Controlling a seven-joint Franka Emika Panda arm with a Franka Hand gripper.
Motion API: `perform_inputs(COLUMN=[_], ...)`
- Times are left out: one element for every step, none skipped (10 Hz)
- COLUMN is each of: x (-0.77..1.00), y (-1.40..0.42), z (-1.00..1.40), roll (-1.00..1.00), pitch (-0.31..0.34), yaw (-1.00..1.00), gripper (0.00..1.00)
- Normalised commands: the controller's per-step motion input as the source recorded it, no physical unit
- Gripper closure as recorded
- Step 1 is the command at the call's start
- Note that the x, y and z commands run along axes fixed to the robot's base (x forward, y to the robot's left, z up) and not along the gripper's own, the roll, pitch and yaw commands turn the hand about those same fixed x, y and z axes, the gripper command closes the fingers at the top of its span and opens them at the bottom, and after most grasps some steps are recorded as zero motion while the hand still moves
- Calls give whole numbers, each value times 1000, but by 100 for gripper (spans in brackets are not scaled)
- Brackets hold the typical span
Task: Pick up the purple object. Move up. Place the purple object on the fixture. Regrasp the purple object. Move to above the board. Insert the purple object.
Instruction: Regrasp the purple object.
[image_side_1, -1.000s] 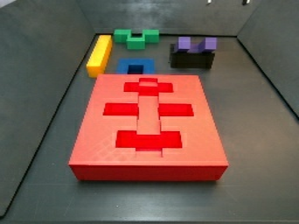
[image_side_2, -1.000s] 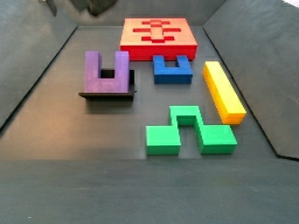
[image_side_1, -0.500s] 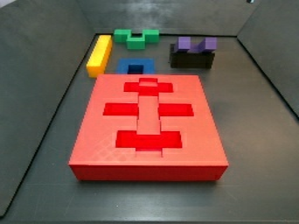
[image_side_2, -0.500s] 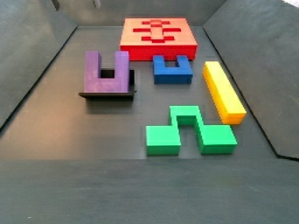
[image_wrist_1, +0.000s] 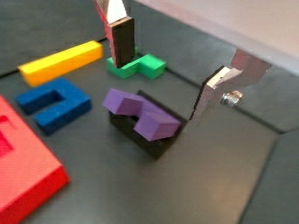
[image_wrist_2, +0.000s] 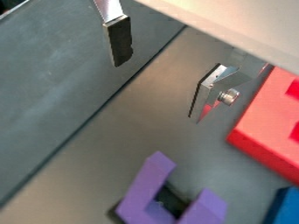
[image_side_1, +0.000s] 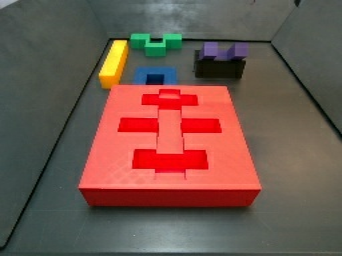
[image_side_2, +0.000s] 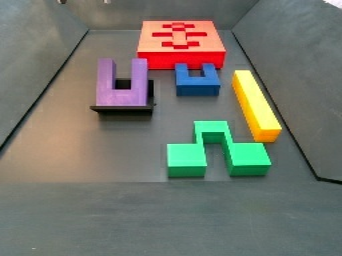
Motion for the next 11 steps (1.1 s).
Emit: perform_inputs(x=[280,371,454,480,537,546,337,283,166,-37,3], y=[-357,-360,-351,-289,-23,23,34,11,60,97,89], z=[-140,-120,-117,-109,-80,-294,-266,-311,-437,-491,-411], roll=[1000,1000,1000,1000,1000,769,283,346,406,71,149], pitch=[-74,-74,-114,-109,-60,-54,0,0,0,0,0], yaw=[-297,-237,-197,-154,-66,209,637,677,757,1000,843], gripper=[0,0,0,0,0,0,0,0,0,0,0])
